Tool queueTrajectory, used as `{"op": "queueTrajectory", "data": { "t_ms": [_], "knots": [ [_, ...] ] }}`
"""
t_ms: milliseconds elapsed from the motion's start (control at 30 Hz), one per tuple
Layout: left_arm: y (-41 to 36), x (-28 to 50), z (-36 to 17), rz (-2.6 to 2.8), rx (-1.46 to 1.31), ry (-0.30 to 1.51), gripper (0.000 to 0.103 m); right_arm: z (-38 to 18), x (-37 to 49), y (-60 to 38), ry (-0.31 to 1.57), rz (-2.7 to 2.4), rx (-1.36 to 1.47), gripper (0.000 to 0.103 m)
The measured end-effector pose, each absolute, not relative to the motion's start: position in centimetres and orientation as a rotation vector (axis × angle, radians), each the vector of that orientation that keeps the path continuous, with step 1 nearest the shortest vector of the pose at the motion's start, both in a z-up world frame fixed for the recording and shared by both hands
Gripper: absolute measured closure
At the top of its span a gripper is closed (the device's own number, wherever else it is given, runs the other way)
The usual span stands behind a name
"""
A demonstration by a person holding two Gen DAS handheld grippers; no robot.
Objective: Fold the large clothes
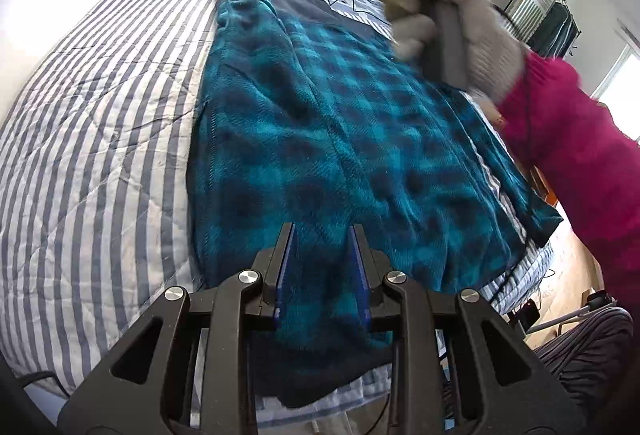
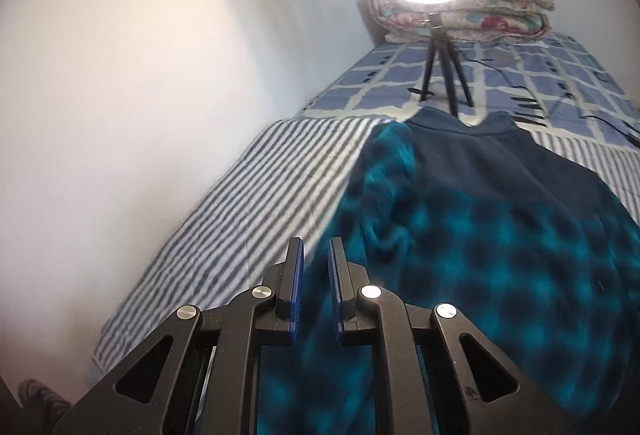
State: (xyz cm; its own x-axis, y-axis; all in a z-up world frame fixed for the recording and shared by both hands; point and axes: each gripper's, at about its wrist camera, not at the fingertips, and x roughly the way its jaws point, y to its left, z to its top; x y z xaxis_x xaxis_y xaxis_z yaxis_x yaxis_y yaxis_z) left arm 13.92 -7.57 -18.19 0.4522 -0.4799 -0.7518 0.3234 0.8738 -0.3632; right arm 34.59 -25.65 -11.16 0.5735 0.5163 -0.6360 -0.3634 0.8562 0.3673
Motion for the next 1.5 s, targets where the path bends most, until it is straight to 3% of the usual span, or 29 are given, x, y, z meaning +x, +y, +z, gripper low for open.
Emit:
{"op": "queueTrajectory", "data": {
  "t_ms": [400,633,933,1200,1333,1400,1467,1500],
  "knots": [
    [-8.6,16.2,-20.5,-0.542,-0.184,1.027,0.078,-16.1,45.2,-19.7,0.86,0.546,0.088,0.092],
    [-9.2,16.3,-23.3,-0.565,-0.189,1.108,0.077,-23.3,49.8,-25.0,0.932,0.317,0.17,0.096],
    [-10.1,15.0,-23.6,-0.576,-0.138,1.079,0.077,-19.1,47.1,-26.3,0.915,0.349,0.221,0.093],
    [-8.3,12.7,-21.0,-0.603,-0.218,1.053,0.077,-11.0,36.1,-28.9,0.868,0.455,0.233,0.092],
    [-7.9,11.2,-20.2,-0.603,-0.213,1.033,0.077,-10.1,29.7,-29.9,0.894,0.494,0.215,0.062],
    [-8.4,10.8,-20.0,-0.605,-0.212,1.03,0.077,-10.4,27.5,-30.0,0.907,0.503,0.202,0.061],
    [-9.1,10.4,-20.0,-0.606,-0.204,1.028,0.063,-11.4,25.6,-30.0,0.933,0.514,0.21,0.061],
    [-9.5,10.3,-20.2,-0.597,-0.196,1.028,0.061,-12.0,25.2,-29.9,0.946,0.515,0.217,0.061]
  ]
}}
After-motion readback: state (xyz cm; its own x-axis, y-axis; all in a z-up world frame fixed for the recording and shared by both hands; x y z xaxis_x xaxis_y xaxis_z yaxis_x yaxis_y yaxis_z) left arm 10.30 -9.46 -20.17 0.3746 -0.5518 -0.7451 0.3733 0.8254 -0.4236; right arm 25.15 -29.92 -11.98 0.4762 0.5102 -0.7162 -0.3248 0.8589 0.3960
